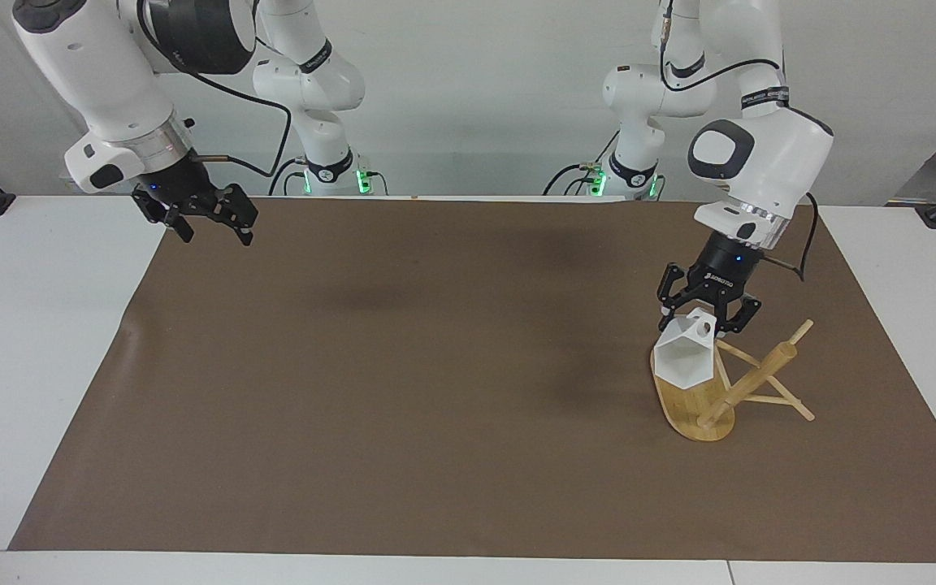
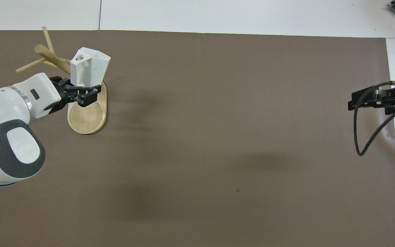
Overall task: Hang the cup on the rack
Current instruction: 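Lower the cup onto a rack peg with the left gripper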
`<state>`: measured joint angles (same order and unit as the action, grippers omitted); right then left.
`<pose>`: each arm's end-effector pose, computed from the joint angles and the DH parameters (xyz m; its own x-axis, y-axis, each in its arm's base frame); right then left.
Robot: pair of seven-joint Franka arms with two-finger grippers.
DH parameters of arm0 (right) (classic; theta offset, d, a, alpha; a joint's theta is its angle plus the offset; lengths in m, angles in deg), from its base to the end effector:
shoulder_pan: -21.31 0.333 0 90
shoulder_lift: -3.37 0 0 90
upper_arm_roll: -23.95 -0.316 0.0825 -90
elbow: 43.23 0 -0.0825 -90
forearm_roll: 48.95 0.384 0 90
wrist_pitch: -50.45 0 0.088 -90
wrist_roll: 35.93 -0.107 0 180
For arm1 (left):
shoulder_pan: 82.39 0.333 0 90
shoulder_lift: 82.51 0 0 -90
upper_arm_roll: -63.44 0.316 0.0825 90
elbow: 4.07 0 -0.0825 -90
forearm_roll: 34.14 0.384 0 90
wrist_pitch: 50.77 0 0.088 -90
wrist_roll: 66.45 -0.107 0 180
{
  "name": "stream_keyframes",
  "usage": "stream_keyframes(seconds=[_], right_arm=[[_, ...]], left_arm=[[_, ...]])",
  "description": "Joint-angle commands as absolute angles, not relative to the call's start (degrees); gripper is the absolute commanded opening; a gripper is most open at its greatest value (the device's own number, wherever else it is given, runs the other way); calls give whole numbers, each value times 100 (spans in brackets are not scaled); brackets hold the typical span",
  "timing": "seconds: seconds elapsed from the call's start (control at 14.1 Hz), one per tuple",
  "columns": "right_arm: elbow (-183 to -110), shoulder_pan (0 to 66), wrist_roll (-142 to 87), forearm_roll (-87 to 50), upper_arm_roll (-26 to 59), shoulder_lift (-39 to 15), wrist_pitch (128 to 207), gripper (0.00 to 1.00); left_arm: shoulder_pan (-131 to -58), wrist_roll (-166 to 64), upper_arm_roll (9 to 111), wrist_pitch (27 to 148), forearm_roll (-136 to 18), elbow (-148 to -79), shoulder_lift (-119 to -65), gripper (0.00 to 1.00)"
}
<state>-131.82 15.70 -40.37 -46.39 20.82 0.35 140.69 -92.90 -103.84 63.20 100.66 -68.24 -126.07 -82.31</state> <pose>0.5702 -0.0208 0.6070 0.9923 -0.1206 -0.0274 -0.1217 -0.9915 -0.0455 0.5708 -0.0935 0.4637 0.7718 -0.2602 0.5802 -0.4190 -0.8944 0.1563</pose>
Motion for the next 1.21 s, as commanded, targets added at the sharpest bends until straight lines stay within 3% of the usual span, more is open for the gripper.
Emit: stream_keyframes(seconds=[0.0, 1.14], right_arm=[[-13165, 1560, -4032, -4781, 2140, 55, 14053, 100], [-13402, 1577, -3601, -5027, 2079, 170, 14730, 100]], left_arm=[[-9259, -10099, 6283, 10199, -6710, -12519, -8365, 0], [-9074, -8747, 6309, 10172, -6710, -12395, -8611, 0]])
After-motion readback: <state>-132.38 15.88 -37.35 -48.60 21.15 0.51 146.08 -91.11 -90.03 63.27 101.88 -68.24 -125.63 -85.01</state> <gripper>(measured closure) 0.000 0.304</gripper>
